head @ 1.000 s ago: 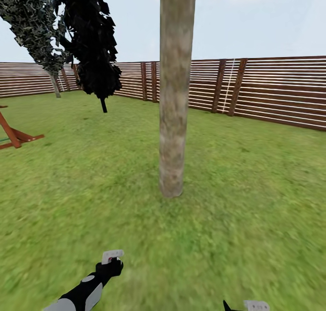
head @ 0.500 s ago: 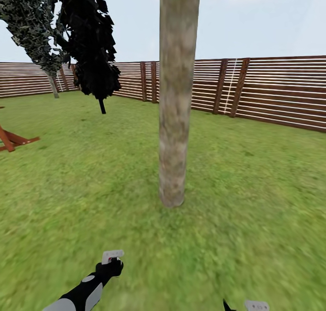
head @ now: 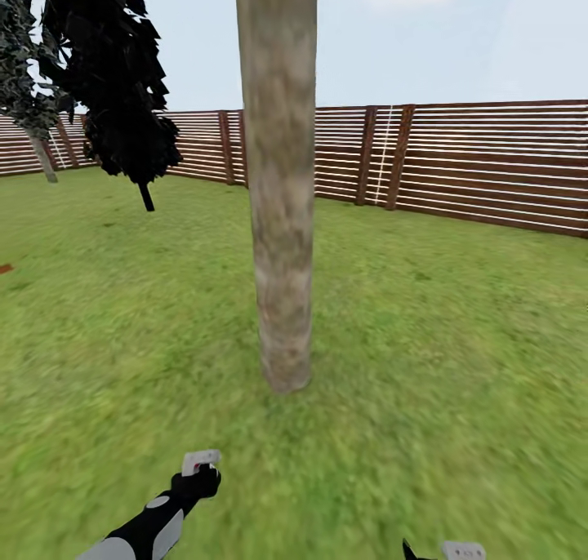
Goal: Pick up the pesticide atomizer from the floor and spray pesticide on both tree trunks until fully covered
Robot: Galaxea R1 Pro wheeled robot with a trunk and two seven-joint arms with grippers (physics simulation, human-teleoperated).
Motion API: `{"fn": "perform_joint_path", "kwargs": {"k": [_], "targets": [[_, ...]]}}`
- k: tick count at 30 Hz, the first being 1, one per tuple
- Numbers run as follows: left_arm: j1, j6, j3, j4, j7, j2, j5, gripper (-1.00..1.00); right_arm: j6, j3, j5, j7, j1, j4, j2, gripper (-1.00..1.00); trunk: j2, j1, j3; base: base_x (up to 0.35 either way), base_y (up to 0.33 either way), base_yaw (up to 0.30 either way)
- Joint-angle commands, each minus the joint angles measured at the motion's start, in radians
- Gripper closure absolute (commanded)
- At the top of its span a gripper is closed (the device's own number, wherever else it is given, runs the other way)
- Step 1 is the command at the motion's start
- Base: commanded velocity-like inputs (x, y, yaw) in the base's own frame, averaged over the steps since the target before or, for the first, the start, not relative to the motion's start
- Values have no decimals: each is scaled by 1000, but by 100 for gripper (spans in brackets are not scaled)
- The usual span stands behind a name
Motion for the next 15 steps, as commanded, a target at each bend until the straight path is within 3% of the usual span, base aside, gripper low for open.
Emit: {"fn": "perform_joint_path", "kwargs": {"k": [1,7,10,11,12,14,15], "targets": [[0,0,0,-2,0,10,1,100,0,0,0,0,0,0,1,-100,0,0,0,337,0,-14],[0,0,-4,-11,-4,17,-9,100,0,-4,-1,-8,0,0,0,-100,0,0,0,337,0,-2],[-2,-3,-16,-52,-12,16,-25,100,1,-6,-1,-75,0,-2,2,-100,0,0,0,180,0,0],[-2,-4,-26,-79,-15,16,-53,100,1,-6,-1,-86,0,-7,5,-100,0,0,0,46,0,0],[-2,-4,-48,-95,-22,13,-105,100,1,-4,-1,-91,0,-34,7,-100,0,0,0,24,0,0],[-2,2,-115,-107,-38,8,-248,100,4,-1,1,-90,0,-165,13,-100,0,0,0,9,0,0],[-2,4,-129,-106,-60,8,-287,100,6,15,6,-89,0,-215,20,-100,0,0,0,3,0,0]]}}
